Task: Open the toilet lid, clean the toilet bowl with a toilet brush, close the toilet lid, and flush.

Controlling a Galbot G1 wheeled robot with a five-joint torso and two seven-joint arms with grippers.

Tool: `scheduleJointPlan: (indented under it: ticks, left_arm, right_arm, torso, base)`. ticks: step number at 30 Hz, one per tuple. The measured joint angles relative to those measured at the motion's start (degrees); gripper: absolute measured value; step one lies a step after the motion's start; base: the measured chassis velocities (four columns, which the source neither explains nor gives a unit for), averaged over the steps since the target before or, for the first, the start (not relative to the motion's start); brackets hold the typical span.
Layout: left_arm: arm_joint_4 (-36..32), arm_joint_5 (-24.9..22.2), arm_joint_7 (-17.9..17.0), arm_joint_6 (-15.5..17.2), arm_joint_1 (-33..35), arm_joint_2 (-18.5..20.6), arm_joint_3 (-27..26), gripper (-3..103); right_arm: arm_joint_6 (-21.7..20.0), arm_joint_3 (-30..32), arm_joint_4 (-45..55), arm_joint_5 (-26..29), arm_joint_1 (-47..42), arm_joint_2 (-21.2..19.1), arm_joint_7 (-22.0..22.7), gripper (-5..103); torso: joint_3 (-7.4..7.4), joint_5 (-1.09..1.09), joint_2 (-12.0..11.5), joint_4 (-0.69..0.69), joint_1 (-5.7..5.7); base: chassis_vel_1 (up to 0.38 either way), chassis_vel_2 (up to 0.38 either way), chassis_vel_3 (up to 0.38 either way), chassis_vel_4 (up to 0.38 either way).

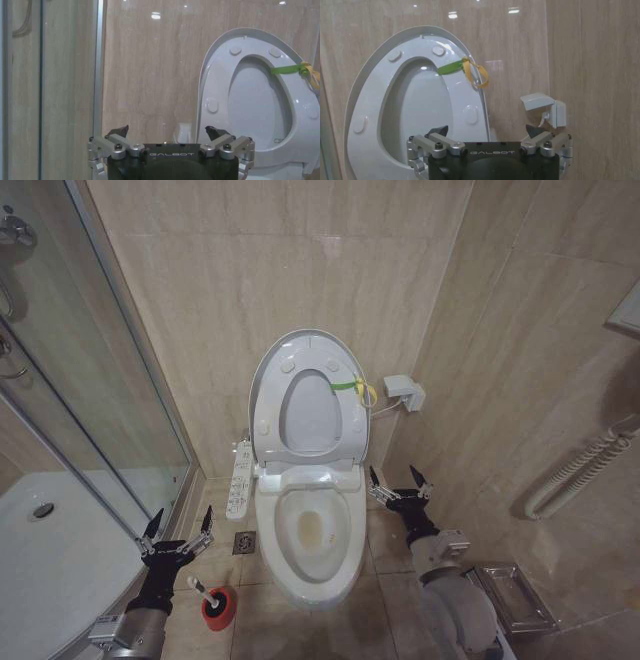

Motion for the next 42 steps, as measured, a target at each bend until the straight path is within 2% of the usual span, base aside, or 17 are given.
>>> scheduleJointPlan:
  ticks: [42]
  left_arm:
    - [0.0, 0.0, 0.0, 0.0, 0.0, 0.0, 0.0, 100]
  right_arm:
    - [0.0, 0.0, 0.0, 0.0, 0.0, 0.0, 0.0, 100]
  torso:
    - [0.01, 0.00, 0.0, 0.00, 0.03]
  base:
    - [-0.010, 0.009, 0.007, -0.012]
